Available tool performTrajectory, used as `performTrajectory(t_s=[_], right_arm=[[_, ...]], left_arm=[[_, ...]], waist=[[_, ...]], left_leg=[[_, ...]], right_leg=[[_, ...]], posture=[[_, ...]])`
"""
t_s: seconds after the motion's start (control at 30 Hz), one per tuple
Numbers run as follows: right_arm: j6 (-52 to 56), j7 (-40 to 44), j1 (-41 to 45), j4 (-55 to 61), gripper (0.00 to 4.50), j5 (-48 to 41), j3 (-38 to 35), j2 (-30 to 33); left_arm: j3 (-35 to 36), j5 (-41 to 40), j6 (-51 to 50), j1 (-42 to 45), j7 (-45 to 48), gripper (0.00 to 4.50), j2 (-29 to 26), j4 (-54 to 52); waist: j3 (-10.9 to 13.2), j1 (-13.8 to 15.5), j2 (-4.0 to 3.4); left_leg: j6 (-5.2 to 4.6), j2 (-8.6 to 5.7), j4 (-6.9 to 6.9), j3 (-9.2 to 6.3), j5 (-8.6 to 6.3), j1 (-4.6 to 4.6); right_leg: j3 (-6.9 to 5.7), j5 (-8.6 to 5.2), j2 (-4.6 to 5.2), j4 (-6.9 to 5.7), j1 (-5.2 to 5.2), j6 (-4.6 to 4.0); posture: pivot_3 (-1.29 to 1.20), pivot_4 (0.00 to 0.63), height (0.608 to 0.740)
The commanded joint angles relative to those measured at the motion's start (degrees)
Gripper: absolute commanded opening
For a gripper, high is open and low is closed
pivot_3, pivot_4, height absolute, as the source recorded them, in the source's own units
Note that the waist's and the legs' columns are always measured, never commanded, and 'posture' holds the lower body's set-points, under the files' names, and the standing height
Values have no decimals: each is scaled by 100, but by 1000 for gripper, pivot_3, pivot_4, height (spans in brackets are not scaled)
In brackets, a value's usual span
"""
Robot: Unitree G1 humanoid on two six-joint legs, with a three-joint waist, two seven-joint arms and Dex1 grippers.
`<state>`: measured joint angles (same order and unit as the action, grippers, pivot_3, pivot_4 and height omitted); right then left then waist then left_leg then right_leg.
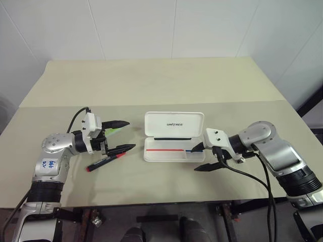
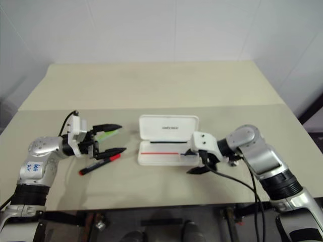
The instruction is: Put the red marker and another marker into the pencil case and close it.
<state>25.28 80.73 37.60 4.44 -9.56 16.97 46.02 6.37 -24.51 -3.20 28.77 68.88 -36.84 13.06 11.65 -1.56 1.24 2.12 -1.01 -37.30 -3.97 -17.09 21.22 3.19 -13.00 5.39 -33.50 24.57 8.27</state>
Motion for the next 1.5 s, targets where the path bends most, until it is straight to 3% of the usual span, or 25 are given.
performTrajectory(t_s=[0.03,0.17,0.4,0.63,0.97,1.17,1.5], right_arm=[[58,22,-91,292,3644,-391,-505,168],[-57,-230,-193,195,4473,-709,-1004,70],[-828,-217,-639,-475,4473,-1453,-2209,-14],[-331,-498,-1067,-90,4473,-2307,-3026,17],[-269,-598,-1647,814,4473,-2541,-2985,190],[-414,-757,-1800,915,4473,-2391,-2803,130],[-335,-884,-1989,1052,4473,-2494,-2787,146]], left_arm=[[113,-121,9,-38,6,4500,-30,-277],[210,-147,-1,-159,-23,4500,-88,-363],[609,-278,-146,-702,-9,4500,-455,-702],[968,-364,-102,-958,229,4500,-898,-511],[1012,-131,54,-1745,654,4500,-1282,-400],[986,69,296,-2044,260,4500,-1110,-383],[505,852,1198,-1604,-418,4500,-719,511]], waist=[[0,2,0],[0,1,0],[0,-1,0],[1,0,-2],[3,-5,-4],[2,5,-4],[2,10,-3]], left_leg=[[0,0,0,0,0,0],[0,0,0,0,0,0],[0,6,9,2,0,-2],[-2,5,8,3,-1,-4],[-2,14,11,6,-1,-10],[-2,11,7,4,-1,-11],[-2,11,8,5,-1,-12]], right_leg=[[0,0,0,0,0,0],[0,0,0,6,0,0],[1,0,-3,3,0,-1],[2,-2,-1,7,-1,-3],[2,-8,-7,6,2,-12],[1,-8,-3,7,-2,-13],[1,-8,-4,6,-1,-13]], posture=[[0,150,740],[0,150,740],[0,150,740],[0,150,740],[0,150,740],[0,150,740],[0,150,740]])
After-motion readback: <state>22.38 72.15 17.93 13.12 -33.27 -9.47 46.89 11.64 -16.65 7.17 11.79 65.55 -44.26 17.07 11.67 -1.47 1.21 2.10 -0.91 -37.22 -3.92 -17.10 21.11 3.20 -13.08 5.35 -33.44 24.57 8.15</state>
